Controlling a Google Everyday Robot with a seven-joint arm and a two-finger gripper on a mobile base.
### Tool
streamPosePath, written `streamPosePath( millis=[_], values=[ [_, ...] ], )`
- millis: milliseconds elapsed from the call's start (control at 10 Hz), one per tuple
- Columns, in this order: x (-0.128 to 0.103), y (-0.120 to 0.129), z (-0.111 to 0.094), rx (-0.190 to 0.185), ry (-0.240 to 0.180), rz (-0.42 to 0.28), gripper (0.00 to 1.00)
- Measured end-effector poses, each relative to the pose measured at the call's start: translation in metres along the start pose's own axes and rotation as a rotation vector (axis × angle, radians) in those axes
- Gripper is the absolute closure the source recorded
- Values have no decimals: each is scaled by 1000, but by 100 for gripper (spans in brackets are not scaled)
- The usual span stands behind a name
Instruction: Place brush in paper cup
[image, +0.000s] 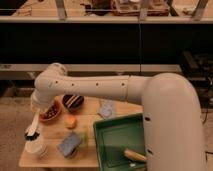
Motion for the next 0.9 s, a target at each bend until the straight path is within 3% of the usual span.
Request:
streamPosePath(
  millis=[300,900],
  values=[
    [-24,-5,20,-20,5,17,89],
    [-26,-9,43,-31,55,57,89]
  ],
)
